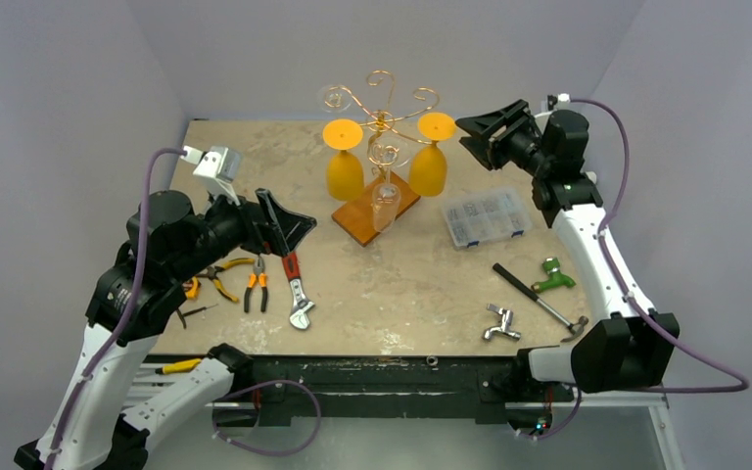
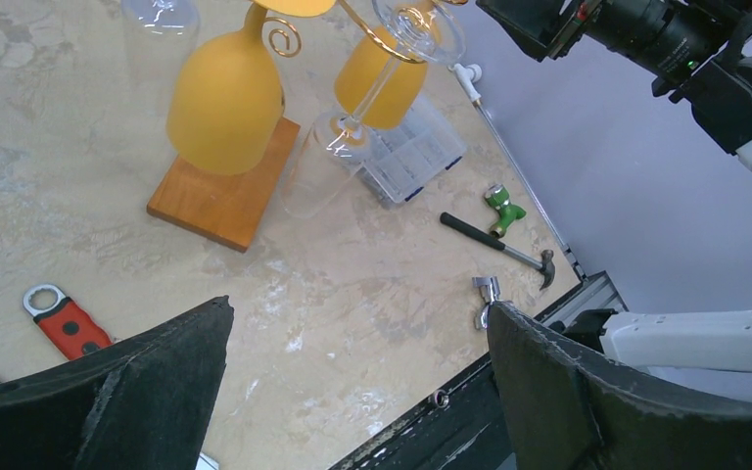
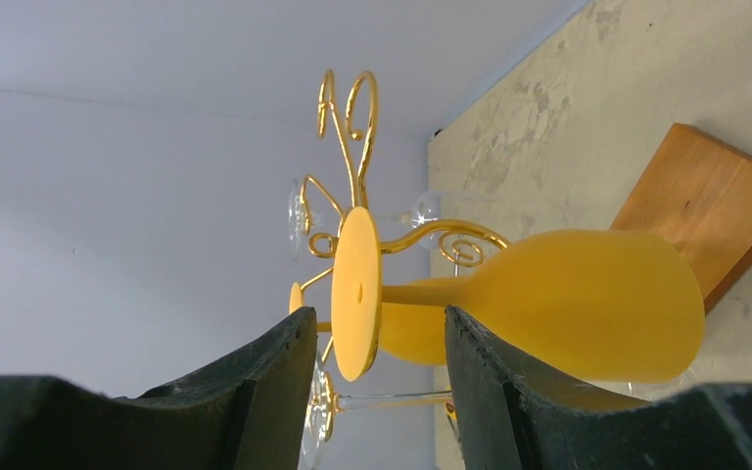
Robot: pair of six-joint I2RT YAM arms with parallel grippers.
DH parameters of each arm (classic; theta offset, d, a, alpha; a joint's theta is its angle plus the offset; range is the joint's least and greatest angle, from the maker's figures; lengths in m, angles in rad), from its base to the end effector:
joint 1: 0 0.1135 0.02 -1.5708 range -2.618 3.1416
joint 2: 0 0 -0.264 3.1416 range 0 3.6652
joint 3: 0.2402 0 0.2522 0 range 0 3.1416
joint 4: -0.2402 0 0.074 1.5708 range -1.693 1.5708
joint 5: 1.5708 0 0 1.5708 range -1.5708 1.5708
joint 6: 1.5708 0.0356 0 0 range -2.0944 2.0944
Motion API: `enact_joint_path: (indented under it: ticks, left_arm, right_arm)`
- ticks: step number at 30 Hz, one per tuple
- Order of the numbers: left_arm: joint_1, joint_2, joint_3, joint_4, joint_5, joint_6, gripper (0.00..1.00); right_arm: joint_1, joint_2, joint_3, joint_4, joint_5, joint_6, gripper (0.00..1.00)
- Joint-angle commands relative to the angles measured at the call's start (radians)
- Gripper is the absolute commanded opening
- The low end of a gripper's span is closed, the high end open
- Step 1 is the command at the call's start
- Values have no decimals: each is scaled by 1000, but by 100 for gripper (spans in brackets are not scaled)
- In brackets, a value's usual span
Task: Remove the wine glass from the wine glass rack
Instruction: Pick up the wine glass from the wine rack.
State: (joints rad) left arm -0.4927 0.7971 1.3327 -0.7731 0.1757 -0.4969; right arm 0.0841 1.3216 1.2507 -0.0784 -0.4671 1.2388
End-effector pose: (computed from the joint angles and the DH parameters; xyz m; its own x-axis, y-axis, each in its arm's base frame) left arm 0.1041 -0.0630 0.4533 -0.4756 -0.2774 -0.8348 0.4422 0.7450 -0.4995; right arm 0.3057 0.0419 0.3961 -0.5387 0.8017 -0.2590 -0.0289 0.2896 0.9567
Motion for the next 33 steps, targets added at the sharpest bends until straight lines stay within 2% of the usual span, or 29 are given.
enact_joint_path:
  ticks: [1,33]
  left_arm:
    - [-4,4,13,28,-2,-8,99]
    - [-4,17,4,39,-21,-16,99]
  right_arm:
    - [-2,0,17,72,-50,4,49]
    - [-2,78,67,111,-140,19,35]
